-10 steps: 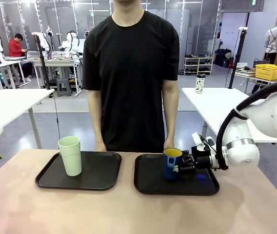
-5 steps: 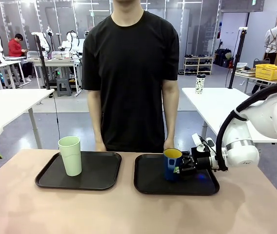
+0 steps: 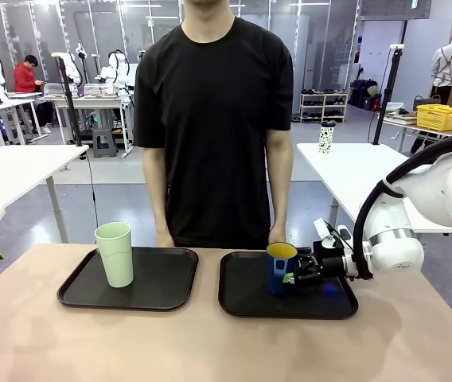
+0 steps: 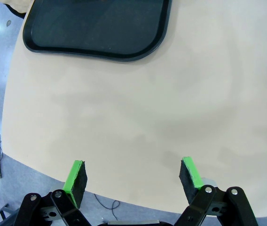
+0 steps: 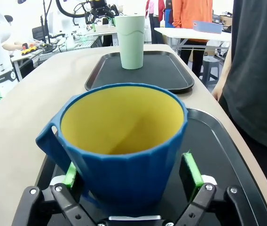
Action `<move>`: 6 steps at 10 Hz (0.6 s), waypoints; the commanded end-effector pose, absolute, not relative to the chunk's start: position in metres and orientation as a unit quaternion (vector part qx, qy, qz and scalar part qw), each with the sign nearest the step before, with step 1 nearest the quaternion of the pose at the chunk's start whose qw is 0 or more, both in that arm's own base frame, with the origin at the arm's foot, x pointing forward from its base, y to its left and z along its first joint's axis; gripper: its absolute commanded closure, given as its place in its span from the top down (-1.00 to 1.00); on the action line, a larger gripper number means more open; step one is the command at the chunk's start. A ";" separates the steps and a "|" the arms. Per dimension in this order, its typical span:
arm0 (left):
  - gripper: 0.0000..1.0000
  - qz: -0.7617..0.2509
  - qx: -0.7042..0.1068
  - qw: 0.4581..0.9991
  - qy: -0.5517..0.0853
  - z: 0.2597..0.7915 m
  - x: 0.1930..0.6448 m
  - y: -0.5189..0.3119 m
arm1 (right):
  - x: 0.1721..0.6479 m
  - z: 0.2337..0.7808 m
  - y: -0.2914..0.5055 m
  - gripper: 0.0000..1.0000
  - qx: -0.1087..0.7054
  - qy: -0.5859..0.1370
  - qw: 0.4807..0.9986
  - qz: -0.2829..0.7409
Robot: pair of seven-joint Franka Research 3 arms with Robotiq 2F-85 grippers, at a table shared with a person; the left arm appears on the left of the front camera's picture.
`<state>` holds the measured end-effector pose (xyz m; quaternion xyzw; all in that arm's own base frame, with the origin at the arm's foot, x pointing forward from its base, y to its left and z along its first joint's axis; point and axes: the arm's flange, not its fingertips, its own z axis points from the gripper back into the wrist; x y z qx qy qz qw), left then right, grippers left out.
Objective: Sort and store the cups by type.
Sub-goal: Pick up the Handle plastic cup and place it into the empty Flat Tray.
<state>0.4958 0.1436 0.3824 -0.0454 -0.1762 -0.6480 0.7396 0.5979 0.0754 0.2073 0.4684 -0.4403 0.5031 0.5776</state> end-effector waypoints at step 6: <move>1.00 -0.652 -0.048 0.733 -0.190 0.381 0.500 0.146 | 0.583 0.215 0.046 1.00 0.466 -0.441 0.598 0.481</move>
